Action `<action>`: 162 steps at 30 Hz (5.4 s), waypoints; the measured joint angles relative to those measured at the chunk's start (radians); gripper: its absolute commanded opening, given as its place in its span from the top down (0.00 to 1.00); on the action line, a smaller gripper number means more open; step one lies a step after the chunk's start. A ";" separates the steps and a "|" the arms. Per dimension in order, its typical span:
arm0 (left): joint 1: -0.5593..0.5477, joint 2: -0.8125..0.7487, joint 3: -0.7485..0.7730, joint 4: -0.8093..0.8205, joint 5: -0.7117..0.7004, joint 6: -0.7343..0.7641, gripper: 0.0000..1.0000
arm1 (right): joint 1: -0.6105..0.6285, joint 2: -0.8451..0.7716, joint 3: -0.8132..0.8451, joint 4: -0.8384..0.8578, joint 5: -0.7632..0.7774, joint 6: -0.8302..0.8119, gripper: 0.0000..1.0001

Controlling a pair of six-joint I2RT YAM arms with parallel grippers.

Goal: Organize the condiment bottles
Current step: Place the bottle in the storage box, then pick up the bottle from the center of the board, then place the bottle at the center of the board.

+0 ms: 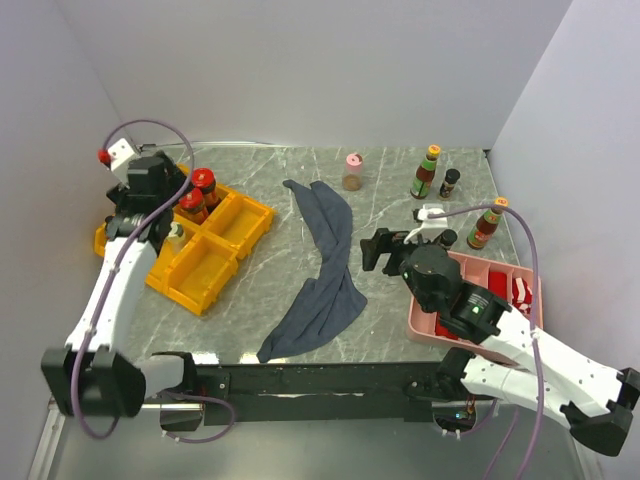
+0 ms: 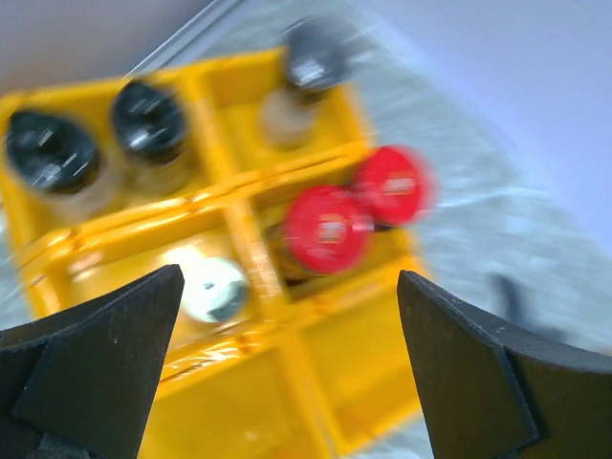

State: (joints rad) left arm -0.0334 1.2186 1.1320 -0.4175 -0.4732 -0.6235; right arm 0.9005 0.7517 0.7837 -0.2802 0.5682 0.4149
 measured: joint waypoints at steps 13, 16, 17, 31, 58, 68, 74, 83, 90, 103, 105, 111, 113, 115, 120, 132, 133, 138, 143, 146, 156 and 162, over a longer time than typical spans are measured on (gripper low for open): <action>-0.259 -0.035 0.066 -0.029 0.528 0.199 0.01 | -0.068 0.340 0.317 -0.071 0.057 -0.039 0.00; -0.311 -0.034 0.074 -0.046 0.634 0.227 0.01 | -0.175 0.475 0.472 -0.098 0.014 -0.051 0.00; -0.318 -0.043 0.067 -0.037 0.658 0.231 0.01 | -0.211 0.499 0.496 -0.097 -0.005 -0.052 0.00; -0.335 -0.224 -0.129 0.119 0.746 0.207 0.01 | -0.512 1.161 1.023 -0.097 -0.225 -0.131 0.00; -0.335 -0.315 -0.163 0.150 0.614 0.132 0.01 | -0.552 1.632 1.268 0.131 -0.326 -0.167 0.14; -0.335 -0.352 -0.163 0.151 0.556 0.132 0.01 | -0.553 1.635 1.242 0.182 -0.341 -0.190 0.42; -0.335 -0.393 -0.175 0.164 0.521 0.133 0.01 | -0.553 1.533 1.076 0.224 -0.323 -0.205 0.47; -0.335 -0.398 -0.179 0.158 0.462 0.137 0.00 | -0.539 1.186 0.676 0.248 -0.282 -0.195 0.50; -0.335 -0.439 -0.189 0.149 0.359 0.136 0.01 | -0.410 0.954 0.525 0.280 -0.251 -0.143 0.50; -0.335 -0.557 -0.235 0.166 0.213 0.132 0.01 | -0.065 0.909 0.399 0.359 -0.294 -0.018 0.50; -0.335 -0.558 -0.235 0.166 0.205 0.132 0.00 | -0.023 0.924 0.398 0.386 -0.268 -0.019 0.48; -0.335 -0.555 -0.235 0.166 0.193 0.132 0.01 | 0.072 0.966 0.379 0.421 -0.214 -0.019 0.45; -0.335 -0.555 -0.235 0.166 0.194 0.132 0.01 | 0.086 0.976 0.375 0.433 -0.202 -0.015 0.44; -0.335 -0.556 -0.235 0.166 0.194 0.131 0.01 | 0.096 0.986 0.365 0.450 -0.187 -0.009 0.43; -0.335 -0.556 -0.236 0.166 0.194 0.131 0.01 | 0.135 1.044 0.362 0.473 -0.127 0.006 0.39; -0.335 -0.553 -0.236 0.166 0.195 0.131 0.03 | 0.218 1.118 0.379 0.448 -0.021 0.016 0.03; -0.335 -0.552 -0.236 0.166 0.195 0.131 0.03 | 0.218 1.117 0.382 0.445 -0.017 0.015 0.02; -0.335 -0.535 -0.236 0.169 0.198 0.129 0.03 | 0.218 1.081 0.383 0.385 -0.016 0.012 0.00; -0.335 -0.515 -0.253 0.196 0.161 0.084 0.03 | 0.218 0.946 0.381 0.289 -0.015 0.010 0.00; -0.335 -0.506 -0.270 0.209 0.116 0.023 0.03 | 0.214 0.823 0.381 0.234 -0.011 0.016 0.00; -0.335 -0.417 -0.195 0.142 0.114 -0.042 0.03 | 0.195 0.541 0.369 -0.045 0.029 -0.009 0.00; -0.335 -0.238 -0.100 0.025 0.243 -0.049 0.03 | 0.179 0.380 0.263 -0.072 0.082 -0.046 0.00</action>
State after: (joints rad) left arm -0.3683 0.9810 1.0321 -0.3923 -0.2298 -0.6727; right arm 1.0794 1.1313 1.0466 -0.3519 0.6498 0.3691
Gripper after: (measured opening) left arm 0.969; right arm 0.999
